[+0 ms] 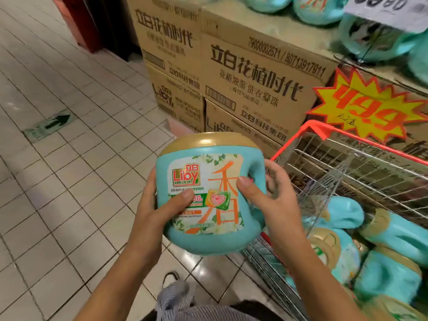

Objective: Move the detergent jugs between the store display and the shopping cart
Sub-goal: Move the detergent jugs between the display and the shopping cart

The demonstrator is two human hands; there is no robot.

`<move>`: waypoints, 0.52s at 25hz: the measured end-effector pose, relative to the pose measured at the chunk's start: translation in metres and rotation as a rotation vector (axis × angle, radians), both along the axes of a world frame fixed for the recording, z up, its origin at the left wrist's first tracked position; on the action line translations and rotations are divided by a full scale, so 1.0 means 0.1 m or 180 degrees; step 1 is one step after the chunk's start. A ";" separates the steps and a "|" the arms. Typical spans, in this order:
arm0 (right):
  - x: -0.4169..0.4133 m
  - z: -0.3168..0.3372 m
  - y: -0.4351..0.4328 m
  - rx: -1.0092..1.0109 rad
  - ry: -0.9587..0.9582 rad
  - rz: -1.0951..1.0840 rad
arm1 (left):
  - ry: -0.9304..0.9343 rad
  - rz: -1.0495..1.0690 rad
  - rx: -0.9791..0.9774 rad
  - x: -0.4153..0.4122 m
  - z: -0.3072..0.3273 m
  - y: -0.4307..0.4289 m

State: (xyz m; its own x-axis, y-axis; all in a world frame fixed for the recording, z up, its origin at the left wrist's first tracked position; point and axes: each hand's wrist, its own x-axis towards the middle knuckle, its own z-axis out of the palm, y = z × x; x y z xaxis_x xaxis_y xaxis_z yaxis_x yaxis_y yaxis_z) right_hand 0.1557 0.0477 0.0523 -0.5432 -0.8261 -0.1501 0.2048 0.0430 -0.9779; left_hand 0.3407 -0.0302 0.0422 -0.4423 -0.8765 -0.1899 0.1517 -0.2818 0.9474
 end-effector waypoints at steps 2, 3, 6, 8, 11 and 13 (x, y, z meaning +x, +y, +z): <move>0.29 -0.06 -0.34 -0.0014 -0.0052 -0.0006 | -0.0022 -0.0061 -0.0061 0.29 0.01 -0.39; 0.42 -0.08 -0.49 0.0000 -0.0048 -0.0018 | -0.0053 -0.0091 -0.0083 0.42 0.00 -0.56; 0.70 -0.07 -0.88 -0.0003 0.0008 -0.0119 | -0.0051 -0.0154 -0.0019 0.66 0.01 -1.01; 0.77 -0.04 -1.10 0.0009 0.0049 -0.0172 | -0.0023 -0.0239 0.0024 0.72 0.00 -1.29; 0.72 0.03 -1.42 0.0032 0.0085 -0.0284 | 0.0039 -0.0398 0.0068 0.63 0.00 -1.71; 0.59 0.06 -1.71 0.0034 0.0134 -0.0390 | 0.0049 -0.0531 0.0048 0.47 -0.02 -2.05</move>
